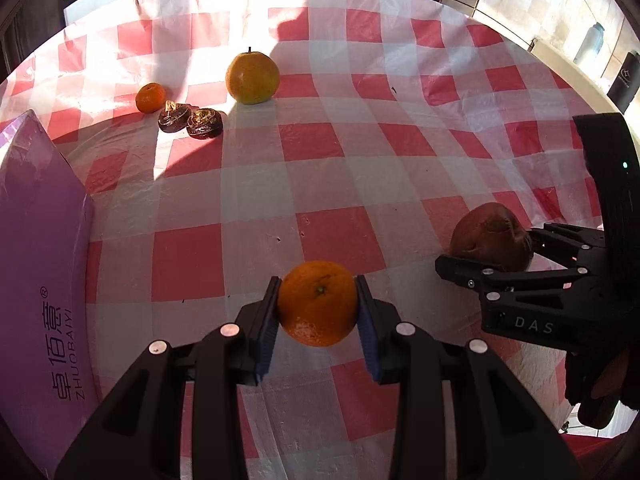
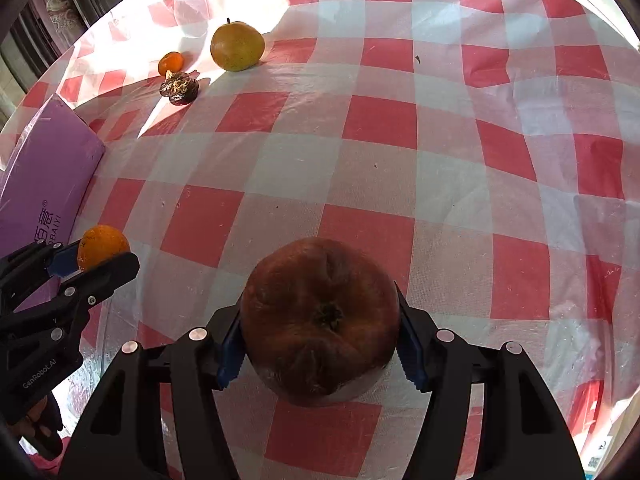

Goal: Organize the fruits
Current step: 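Carry the apple and orange into the white box and release both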

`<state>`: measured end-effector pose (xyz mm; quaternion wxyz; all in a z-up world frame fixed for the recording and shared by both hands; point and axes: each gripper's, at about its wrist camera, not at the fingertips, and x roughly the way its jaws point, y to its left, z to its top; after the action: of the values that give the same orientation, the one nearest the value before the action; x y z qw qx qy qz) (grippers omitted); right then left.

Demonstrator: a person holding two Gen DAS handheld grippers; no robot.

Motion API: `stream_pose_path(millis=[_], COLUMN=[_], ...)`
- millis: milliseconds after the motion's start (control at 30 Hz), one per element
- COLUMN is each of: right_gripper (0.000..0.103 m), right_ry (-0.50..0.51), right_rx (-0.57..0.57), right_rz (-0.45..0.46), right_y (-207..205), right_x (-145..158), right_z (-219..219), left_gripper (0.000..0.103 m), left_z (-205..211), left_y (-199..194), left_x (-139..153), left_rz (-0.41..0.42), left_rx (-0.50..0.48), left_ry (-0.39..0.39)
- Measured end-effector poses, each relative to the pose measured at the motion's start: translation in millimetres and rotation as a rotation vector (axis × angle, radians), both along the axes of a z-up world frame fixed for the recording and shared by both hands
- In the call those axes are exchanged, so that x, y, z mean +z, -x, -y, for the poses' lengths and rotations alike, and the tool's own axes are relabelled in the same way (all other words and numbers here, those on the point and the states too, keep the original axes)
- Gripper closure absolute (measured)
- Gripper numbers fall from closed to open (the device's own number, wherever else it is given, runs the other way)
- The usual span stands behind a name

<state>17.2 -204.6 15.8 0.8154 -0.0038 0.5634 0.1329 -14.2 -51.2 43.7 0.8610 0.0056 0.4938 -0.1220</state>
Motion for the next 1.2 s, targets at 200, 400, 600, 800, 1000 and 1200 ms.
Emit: stream_pose_path(millis=[200,400,600,800,1000,1200], right_gripper=[0.042,0.042,0.042,0.042,0.042,0.042], right_ry=[0.028,0.033,0.02,-0.02,-0.067,-0.042], right_rx=[0.012,-0.039,-0.058,-0.047,0.07,0.226], right_rz=[-0.003,0.036,0.074,0.132,0.185,0.262], right_y=[19.3,27.1,33.7,42.1,49.5,55.6], right_x=[7.7,27.1,45.0,73.1,102.4,127.9], right_z=[-27.1,-38.6,-58.4,-89.2,-140.0,-190.3], left_gripper=[0.067,0.067,0.067,0.067,0.067,0.067], left_z=[-7.2,-28.5,-60.1,-105.1,-155.8,-173.9], left_y=[10.1,9.5,11.9,12.4,12.3,20.7], left_x=[23.6,54.0,77.0,88.1,87.5,101.7], left_rz=[0.039,0.075,0.099,0.134,0.125,0.166], left_rx=[-0.081,-0.088,-0.069,-0.006,0.006,0.003], left_ry=[0.023,0.018,-0.007,-0.059,-0.019,0.053])
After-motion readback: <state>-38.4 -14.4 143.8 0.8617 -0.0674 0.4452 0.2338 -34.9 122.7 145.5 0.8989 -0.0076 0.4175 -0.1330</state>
